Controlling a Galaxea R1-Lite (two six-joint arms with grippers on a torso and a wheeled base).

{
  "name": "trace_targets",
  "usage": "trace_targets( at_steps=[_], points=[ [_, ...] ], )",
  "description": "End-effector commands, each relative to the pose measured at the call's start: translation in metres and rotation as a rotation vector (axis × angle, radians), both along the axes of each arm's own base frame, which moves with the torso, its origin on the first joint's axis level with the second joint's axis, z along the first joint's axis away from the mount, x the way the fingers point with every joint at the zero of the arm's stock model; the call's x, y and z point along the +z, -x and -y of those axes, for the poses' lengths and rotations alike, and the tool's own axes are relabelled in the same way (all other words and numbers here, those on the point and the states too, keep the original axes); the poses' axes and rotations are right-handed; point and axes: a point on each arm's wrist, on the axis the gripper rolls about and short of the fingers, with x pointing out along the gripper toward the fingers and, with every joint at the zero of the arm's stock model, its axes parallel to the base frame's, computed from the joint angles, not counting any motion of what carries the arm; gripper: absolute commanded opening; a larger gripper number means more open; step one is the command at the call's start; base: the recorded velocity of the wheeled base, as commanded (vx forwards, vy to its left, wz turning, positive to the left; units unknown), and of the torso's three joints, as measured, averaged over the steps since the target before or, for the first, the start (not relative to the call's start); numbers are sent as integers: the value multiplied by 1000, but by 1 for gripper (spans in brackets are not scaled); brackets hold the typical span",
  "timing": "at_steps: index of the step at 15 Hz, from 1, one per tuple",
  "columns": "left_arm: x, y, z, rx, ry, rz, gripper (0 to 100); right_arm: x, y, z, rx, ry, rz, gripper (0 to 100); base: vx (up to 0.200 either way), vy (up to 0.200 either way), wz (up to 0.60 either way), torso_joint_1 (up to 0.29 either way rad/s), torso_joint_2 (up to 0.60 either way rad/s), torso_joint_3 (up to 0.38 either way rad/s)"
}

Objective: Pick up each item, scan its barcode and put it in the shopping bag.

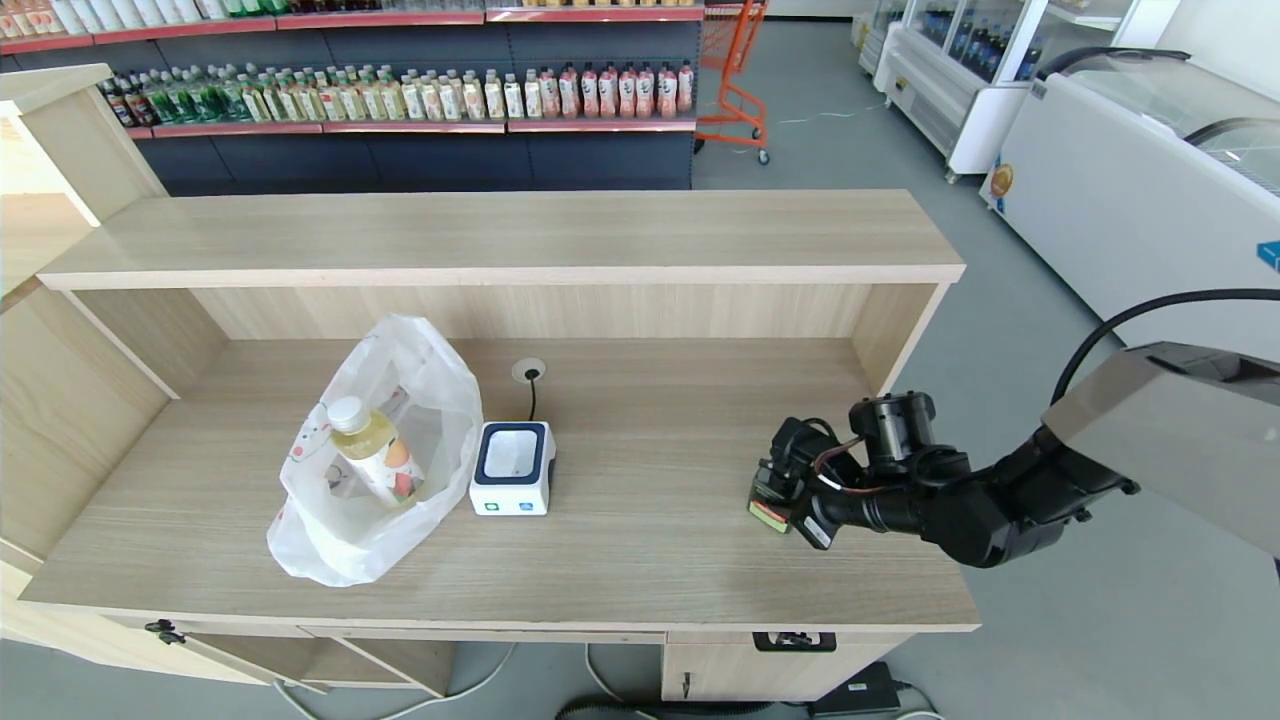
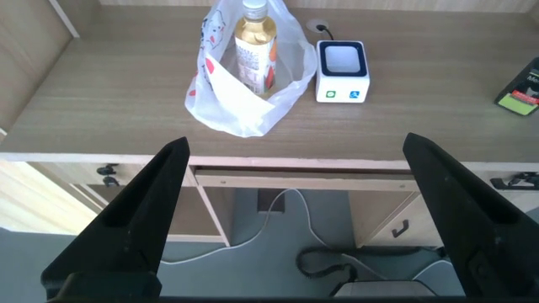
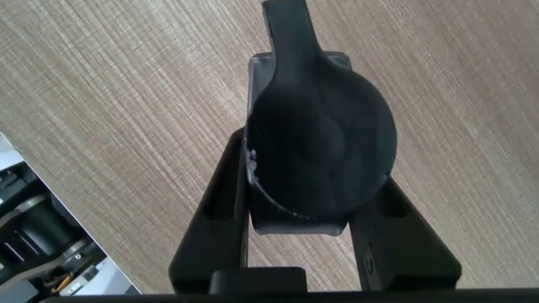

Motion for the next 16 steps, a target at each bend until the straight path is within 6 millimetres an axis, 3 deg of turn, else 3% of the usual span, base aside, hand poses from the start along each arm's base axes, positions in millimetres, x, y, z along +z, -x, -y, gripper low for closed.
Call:
trace_targets(
  at_steps=[1, 5, 8, 10, 12, 15, 16],
  points=[
    [0, 0, 0, 0, 1, 1, 100, 0, 1, 0, 0, 0, -2, 0, 0, 0, 0, 0, 0, 0],
    [0, 0, 0, 0, 1, 1, 100, 35, 15, 9, -72, -128, 56, 0, 0, 0, 0, 0, 0, 0],
    [0, 0, 0, 0, 1, 1, 100, 70, 53, 74, -210, -141, 192, 0, 0, 0, 0, 0, 0, 0],
    [0, 0, 0, 0, 1, 1, 100, 81, 88, 100, -203, -14, 307, 0, 0, 0, 0, 0, 0, 0],
    [0, 0, 0, 0, 1, 1, 100, 86, 113, 107, -106, 124, 449, 0, 0, 0, 0, 0, 0, 0],
    [0, 0, 0, 0, 1, 1, 100, 101, 130, 92, 433, 392, 818, 0, 0, 0, 0, 0, 0, 0],
    [0, 0, 0, 0, 1, 1, 100, 101, 132, 89, 527, 440, 895, 0, 0, 0, 0, 0, 0, 0]
  ],
)
